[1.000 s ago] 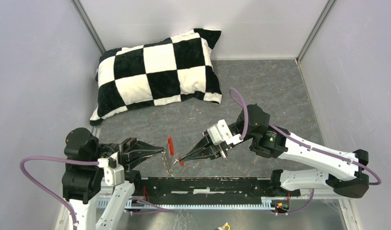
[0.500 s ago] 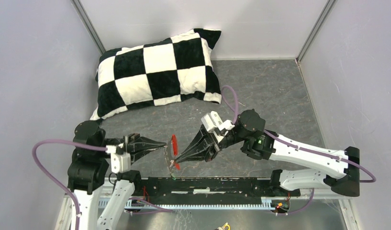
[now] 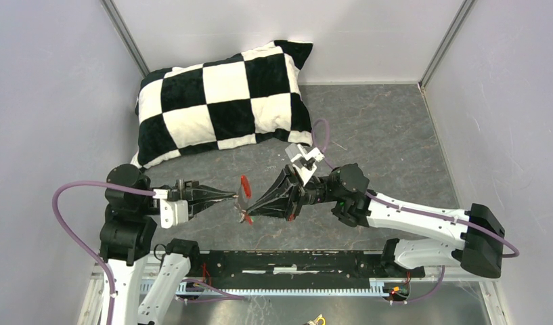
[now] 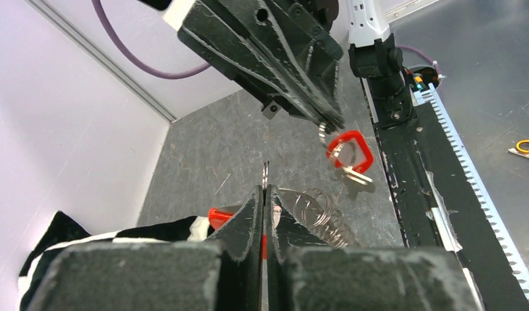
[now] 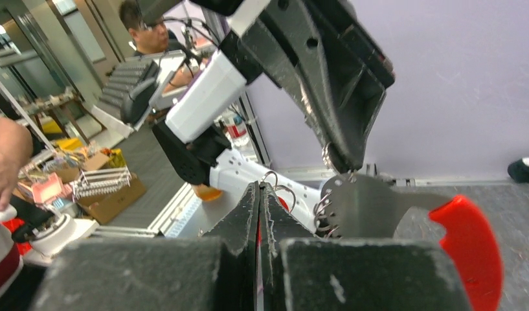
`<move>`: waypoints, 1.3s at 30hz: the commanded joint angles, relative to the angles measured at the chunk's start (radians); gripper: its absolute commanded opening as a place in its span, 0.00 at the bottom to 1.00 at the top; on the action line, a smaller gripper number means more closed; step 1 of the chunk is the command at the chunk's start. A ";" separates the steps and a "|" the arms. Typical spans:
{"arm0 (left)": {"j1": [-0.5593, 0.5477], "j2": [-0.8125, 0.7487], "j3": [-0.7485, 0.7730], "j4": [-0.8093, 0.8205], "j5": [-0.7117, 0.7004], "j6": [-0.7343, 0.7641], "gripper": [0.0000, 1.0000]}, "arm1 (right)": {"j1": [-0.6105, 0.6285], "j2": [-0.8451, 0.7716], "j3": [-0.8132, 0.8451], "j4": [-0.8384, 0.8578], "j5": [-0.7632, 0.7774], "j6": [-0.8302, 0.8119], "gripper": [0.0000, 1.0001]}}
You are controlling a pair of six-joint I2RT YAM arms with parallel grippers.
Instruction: Put the keys on the keyring
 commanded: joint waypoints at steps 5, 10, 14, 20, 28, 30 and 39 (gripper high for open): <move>0.006 -0.028 -0.005 0.047 0.029 -0.006 0.02 | -0.029 0.058 -0.019 0.325 0.035 0.226 0.00; 0.007 -0.033 -0.005 0.047 0.028 -0.007 0.02 | -0.047 0.086 -0.053 0.425 0.027 0.321 0.01; 0.006 -0.033 -0.005 0.049 0.031 -0.008 0.02 | -0.056 0.086 -0.067 0.456 0.025 0.333 0.00; 0.006 -0.034 -0.001 0.048 0.034 -0.008 0.02 | -0.060 0.104 -0.059 0.456 0.012 0.351 0.00; 0.006 -0.041 -0.010 0.049 0.022 -0.013 0.02 | -0.066 0.133 -0.053 0.506 -0.013 0.394 0.00; 0.006 -0.046 -0.023 0.049 0.006 -0.014 0.02 | -0.081 0.110 -0.073 0.472 -0.010 0.373 0.00; 0.005 -0.053 -0.059 0.049 -0.028 -0.015 0.02 | -0.157 0.057 -0.200 0.435 -0.038 0.364 0.00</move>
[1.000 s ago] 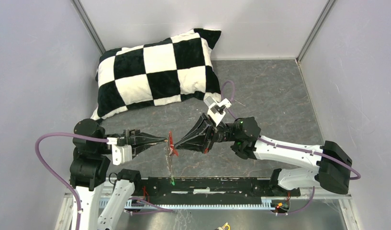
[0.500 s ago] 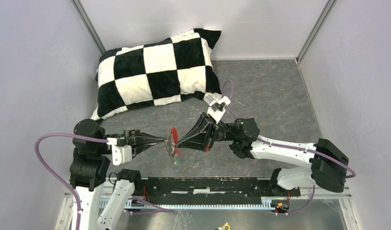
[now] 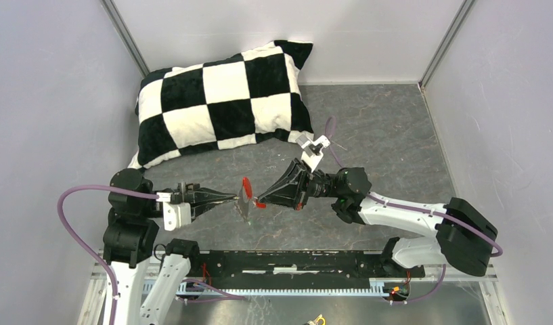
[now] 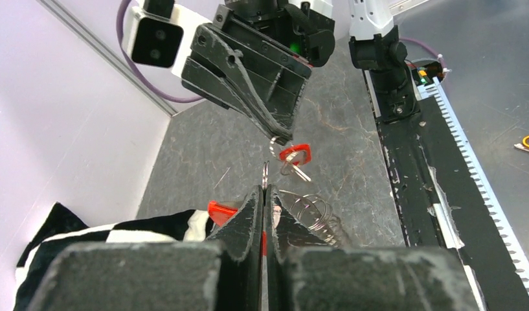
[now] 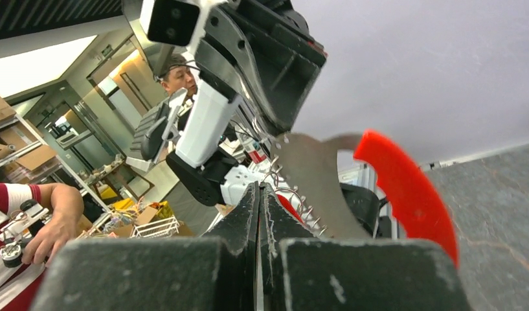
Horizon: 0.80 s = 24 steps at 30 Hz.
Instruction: Put the keys on the keyring
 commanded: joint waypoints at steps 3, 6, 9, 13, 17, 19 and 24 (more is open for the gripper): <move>0.006 -0.014 -0.011 0.030 -0.037 -0.019 0.02 | -0.061 -0.098 -0.088 -0.198 -0.010 -0.144 0.00; 0.006 -0.018 -0.021 0.030 -0.032 -0.027 0.02 | -0.100 -0.131 -0.090 -0.561 0.043 -0.382 0.00; 0.005 -0.022 -0.025 0.030 -0.032 -0.028 0.02 | -0.116 -0.112 -0.074 -0.841 0.161 -0.591 0.00; 0.006 -0.023 -0.023 0.031 -0.039 -0.032 0.02 | -0.137 -0.064 -0.070 -0.982 0.253 -0.719 0.00; 0.005 -0.028 -0.031 0.031 -0.039 -0.033 0.02 | -0.142 0.005 -0.081 -1.001 0.238 -0.755 0.00; 0.006 -0.030 -0.034 0.031 -0.038 -0.033 0.02 | -0.142 0.064 -0.063 -1.020 0.198 -0.770 0.00; 0.006 -0.034 -0.034 0.031 -0.037 -0.041 0.02 | -0.142 0.140 -0.059 -1.088 0.212 -0.800 0.00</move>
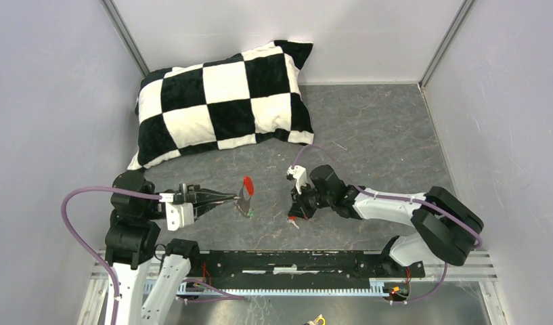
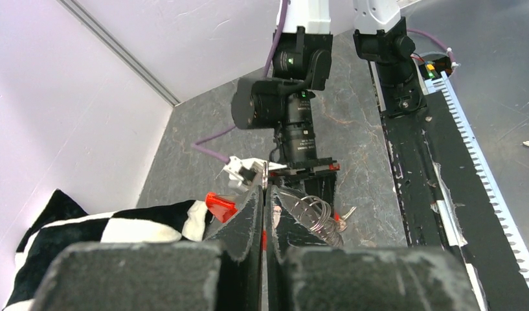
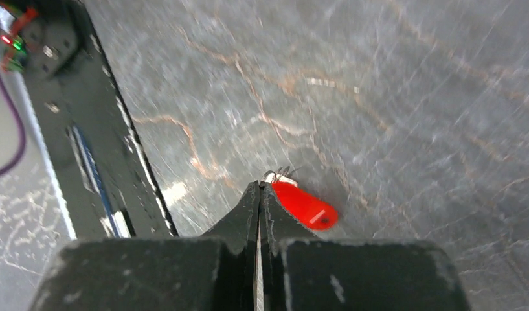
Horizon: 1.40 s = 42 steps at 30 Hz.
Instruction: Put the keys on the keyring
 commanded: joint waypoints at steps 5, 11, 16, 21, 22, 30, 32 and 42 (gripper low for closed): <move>0.006 -0.016 -0.004 0.028 0.010 -0.041 0.02 | -0.001 0.007 0.000 -0.137 0.138 -0.072 0.01; 0.006 -0.013 -0.005 0.029 0.020 -0.045 0.02 | -0.002 0.041 0.019 -0.137 0.147 -0.109 0.14; 0.005 -0.018 -0.002 0.028 0.019 -0.054 0.02 | -0.004 0.058 0.080 -0.174 0.192 -0.171 0.26; 0.006 -0.021 -0.006 0.028 0.016 -0.057 0.02 | -0.004 -0.019 0.099 -0.227 0.232 -0.228 0.49; 0.006 -0.021 -0.007 0.029 0.018 -0.058 0.02 | -0.005 -0.040 0.092 -0.231 0.245 -0.233 0.51; 0.006 -0.023 -0.009 0.028 0.017 -0.068 0.02 | 0.007 -0.132 0.006 -0.238 0.198 -0.218 0.65; 0.005 -0.024 -0.011 0.028 0.014 -0.072 0.02 | 0.036 -0.145 -0.017 -0.225 0.173 -0.233 0.63; 0.006 -0.018 -0.002 0.028 0.015 -0.078 0.02 | 0.080 0.009 0.087 -0.287 0.260 -0.353 0.64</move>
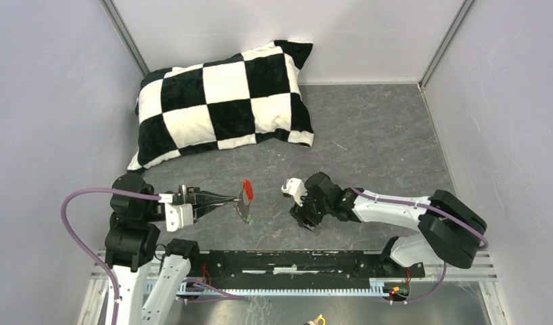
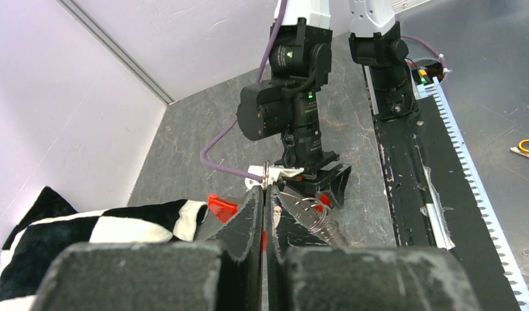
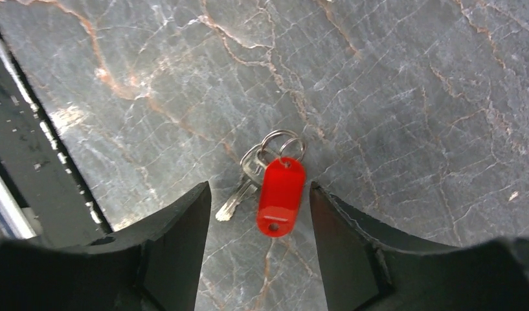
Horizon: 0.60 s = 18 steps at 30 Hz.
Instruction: Put the keys on the keyring
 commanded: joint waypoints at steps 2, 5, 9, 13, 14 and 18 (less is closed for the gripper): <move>0.006 0.000 0.010 0.029 0.012 -0.043 0.02 | -0.005 0.092 0.083 0.013 0.057 -0.052 0.64; 0.006 -0.002 0.012 0.027 0.012 -0.047 0.02 | -0.029 0.125 0.084 0.037 0.032 -0.048 0.62; 0.006 -0.005 0.013 0.027 0.012 -0.047 0.02 | -0.065 0.153 0.073 0.076 -0.079 -0.039 0.57; 0.006 -0.006 0.018 0.028 0.011 -0.050 0.02 | -0.087 0.163 0.067 0.078 -0.159 -0.038 0.32; 0.006 -0.007 0.018 0.028 0.011 -0.050 0.02 | -0.091 0.164 0.067 0.074 -0.162 -0.034 0.24; 0.006 -0.012 0.018 0.029 0.012 -0.049 0.02 | -0.105 0.136 0.062 0.067 -0.169 -0.025 0.03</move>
